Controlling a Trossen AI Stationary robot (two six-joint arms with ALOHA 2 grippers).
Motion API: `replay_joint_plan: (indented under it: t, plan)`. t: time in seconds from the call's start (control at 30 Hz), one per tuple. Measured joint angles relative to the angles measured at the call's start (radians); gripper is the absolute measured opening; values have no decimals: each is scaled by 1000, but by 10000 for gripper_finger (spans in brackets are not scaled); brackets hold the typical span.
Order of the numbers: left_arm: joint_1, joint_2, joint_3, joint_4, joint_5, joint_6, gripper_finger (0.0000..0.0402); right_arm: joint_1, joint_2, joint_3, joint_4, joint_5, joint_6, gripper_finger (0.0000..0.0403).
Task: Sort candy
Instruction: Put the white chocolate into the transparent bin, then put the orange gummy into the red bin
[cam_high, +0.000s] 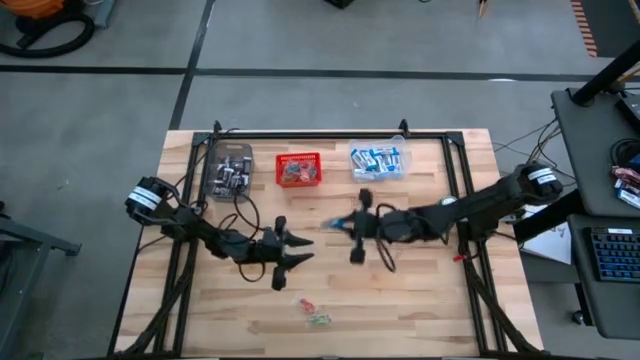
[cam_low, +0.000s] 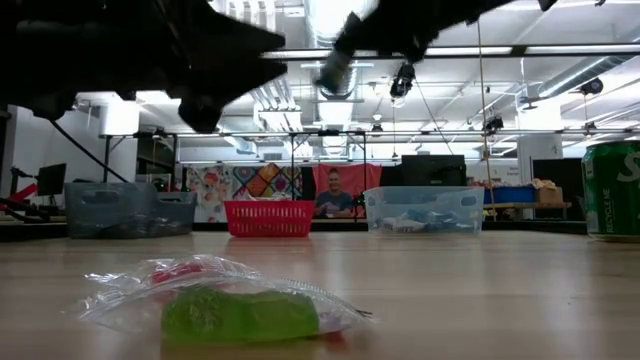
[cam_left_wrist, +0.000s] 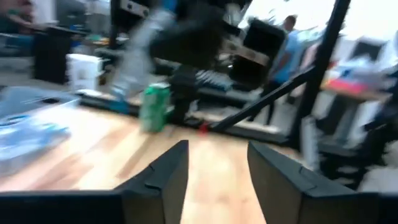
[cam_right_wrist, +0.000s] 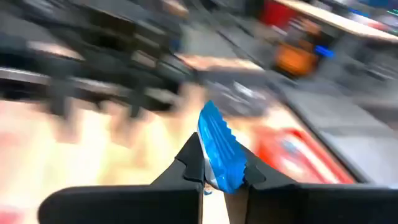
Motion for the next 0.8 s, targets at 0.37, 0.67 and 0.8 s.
replay_joint_plan:
  t: [0.37, 0.67, 0.8]
  plan:
    - [-2, -5, -5, -221, -140, 7, 172, -379, -65, 0, -561, 322, 415, 15]
    - [-2, -8, -5, -301, -51, -47, 172, -612, -38, -1, -562, 103, 443, 96]
    - [-2, -8, -5, -329, -51, -49, 172, -624, -39, -1, -561, 94, 440, 133]
